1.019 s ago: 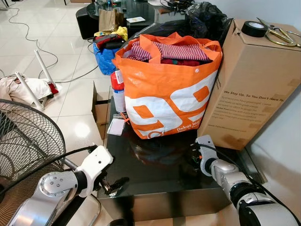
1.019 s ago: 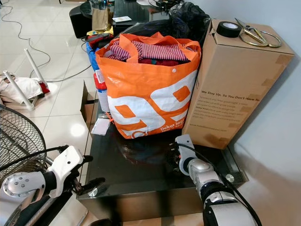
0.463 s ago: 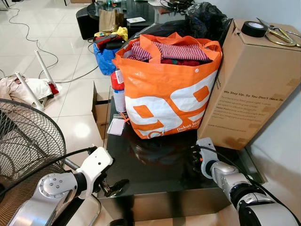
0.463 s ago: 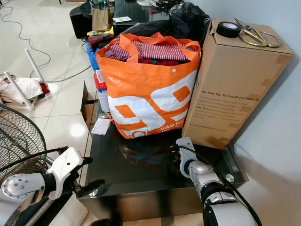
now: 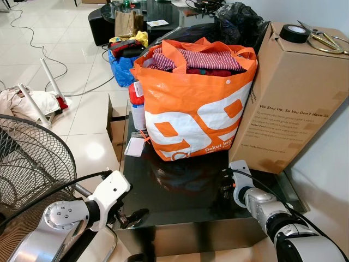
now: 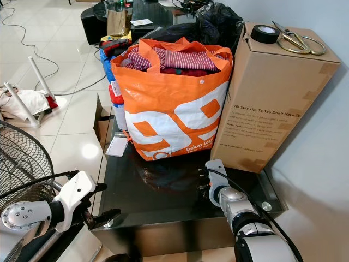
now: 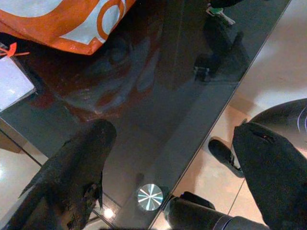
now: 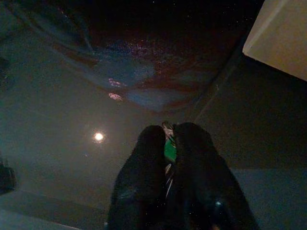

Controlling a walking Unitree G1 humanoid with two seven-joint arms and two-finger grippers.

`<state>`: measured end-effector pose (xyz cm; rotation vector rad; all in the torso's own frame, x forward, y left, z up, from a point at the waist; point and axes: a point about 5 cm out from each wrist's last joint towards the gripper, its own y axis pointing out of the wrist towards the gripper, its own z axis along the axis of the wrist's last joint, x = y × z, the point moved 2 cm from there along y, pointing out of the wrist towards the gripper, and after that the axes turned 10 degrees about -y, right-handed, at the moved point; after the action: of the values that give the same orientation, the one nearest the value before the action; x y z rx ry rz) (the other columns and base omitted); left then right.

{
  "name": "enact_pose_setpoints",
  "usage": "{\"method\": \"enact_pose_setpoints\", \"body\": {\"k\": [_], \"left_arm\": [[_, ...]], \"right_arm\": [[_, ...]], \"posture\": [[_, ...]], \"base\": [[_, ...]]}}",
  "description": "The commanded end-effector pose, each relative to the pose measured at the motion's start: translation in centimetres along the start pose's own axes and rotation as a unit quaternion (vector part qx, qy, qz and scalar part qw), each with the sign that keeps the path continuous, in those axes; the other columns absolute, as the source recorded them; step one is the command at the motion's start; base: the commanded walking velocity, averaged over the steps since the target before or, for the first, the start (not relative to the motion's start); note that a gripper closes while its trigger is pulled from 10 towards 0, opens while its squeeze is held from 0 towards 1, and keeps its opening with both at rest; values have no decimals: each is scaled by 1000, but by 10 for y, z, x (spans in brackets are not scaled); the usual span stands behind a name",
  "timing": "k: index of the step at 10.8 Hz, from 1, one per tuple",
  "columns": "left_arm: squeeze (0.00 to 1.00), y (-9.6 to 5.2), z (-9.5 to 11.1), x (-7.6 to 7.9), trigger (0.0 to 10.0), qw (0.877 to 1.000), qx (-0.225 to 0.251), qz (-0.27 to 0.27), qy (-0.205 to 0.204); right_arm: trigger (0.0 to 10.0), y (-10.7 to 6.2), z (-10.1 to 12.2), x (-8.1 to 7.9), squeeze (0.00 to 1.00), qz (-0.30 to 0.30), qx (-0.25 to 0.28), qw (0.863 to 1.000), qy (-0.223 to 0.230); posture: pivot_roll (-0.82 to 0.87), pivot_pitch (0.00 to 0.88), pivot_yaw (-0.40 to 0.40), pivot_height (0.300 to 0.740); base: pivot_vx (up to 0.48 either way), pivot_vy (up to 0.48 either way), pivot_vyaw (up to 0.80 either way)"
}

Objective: Hang keys on a hook

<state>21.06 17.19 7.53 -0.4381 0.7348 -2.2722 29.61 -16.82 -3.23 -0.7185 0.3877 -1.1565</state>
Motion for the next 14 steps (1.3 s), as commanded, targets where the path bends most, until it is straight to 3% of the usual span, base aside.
{"method": "enact_pose_setpoints", "body": {"k": [1, 10, 11, 12, 13, 14], "left_arm": [[0, -2, 4, 2, 10000, 1000, 3, -7, 8], [0, -2, 6, 3, 10000, 1000, 3, -10, 8], [0, -2, 4, 3, 10000, 1000, 2, -10, 8], [0, -2, 3, 2, 10000, 1000, 1, -9, 7], [0, -2, 2, 3, 10000, 1000, 0, -10, 7], [0, -2, 1, 3, 10000, 1000, 0, -10, 6]], "right_arm": [[0, 1, 4, 1, 0, -2, 0, 1000, 6], [0, 0, 3, -3, 0, 26, 15, 999, 10], [6824, -1, 4, 2, 0, 7, 17, 1000, 1], [10000, -2, 8, 8, 714, -10, 27, 1000, -12], [10000, -2, 12, 9, 1000, -11, 34, 998, -52], [10000, -3, 13, 9, 1000, -8, 36, 997, -67]], "posture": [[58, 0, 2, 740], [56, 0, 1, 740], [56, 0, 1, 740], [56, 0, 1, 740], [55, 0, 1, 740], [55, 0, 2, 740]], "base": [[0, 0, 0], [0, 0, 0], [0, 0, 0], [0, 0, 0], [0, 0, 0], [0, 0, 0]]}}
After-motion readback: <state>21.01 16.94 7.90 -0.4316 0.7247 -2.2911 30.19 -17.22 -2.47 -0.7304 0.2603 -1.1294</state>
